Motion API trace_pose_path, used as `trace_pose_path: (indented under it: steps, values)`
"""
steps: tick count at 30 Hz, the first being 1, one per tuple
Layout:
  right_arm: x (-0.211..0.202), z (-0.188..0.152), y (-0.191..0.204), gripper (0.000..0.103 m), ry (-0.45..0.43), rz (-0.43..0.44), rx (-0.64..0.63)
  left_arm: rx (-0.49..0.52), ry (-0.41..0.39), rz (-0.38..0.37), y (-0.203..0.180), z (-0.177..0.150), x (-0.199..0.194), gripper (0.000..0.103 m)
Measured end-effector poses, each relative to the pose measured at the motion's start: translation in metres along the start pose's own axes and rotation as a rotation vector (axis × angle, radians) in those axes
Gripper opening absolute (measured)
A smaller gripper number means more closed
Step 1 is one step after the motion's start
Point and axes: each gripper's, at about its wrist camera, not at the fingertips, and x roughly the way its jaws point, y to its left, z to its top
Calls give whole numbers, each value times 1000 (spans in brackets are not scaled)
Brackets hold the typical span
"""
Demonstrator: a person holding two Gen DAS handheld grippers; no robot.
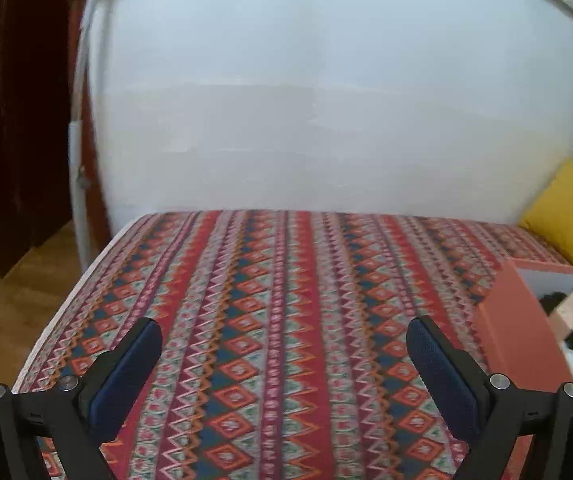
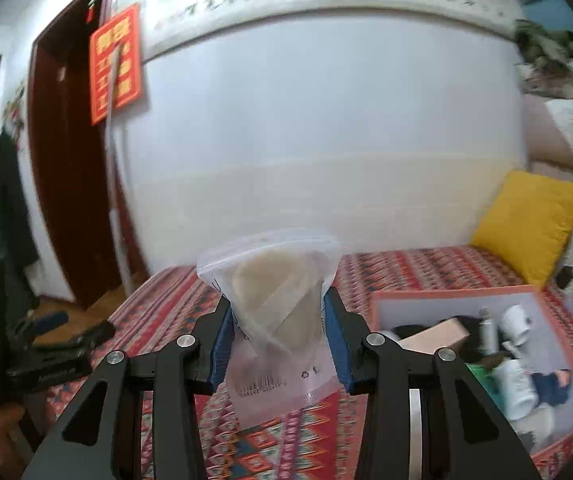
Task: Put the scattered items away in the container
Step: 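Carry the bagged sponge puff into the pink box and open the right tool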
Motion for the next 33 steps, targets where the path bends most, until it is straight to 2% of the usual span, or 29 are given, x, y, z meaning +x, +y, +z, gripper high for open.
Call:
trace_pose_path:
  steps: [8, 13, 17, 19, 21, 22, 25, 28, 33]
  values:
    - [-33, 12, -95, 45, -64, -164, 107, 90, 3, -103, -72, -3, -10, 101]
    - [-34, 11, -172, 45, -17, -258, 206, 158, 10, -175, -125, -6, -10, 101]
    - [-24, 0, -218, 47, 46, -290, 286, 215, 27, -257, -179, -7, -10, 101]
    - [-14, -8, -239, 55, 109, -317, 310, 250, 32, -287, -205, -8, -10, 101]
    - [-3, -18, -258, 76, 178, -350, 330, 284, 39, -317, -230, -10, -8, 101]
    - [-1, -21, -264, 80, 192, -368, 340, 289, 46, -324, -237, -11, -6, 101]
    - [1, -30, -277, 83, 221, -411, 357, 304, 68, -346, -258, -14, -1, 101]
    - [1, -30, -273, 92, 223, -443, 332, 318, 90, -367, -280, -17, 4, 101]
    - [-5, -32, -275, 93, 224, -450, 321, 326, 127, -375, -297, -26, 15, 101]
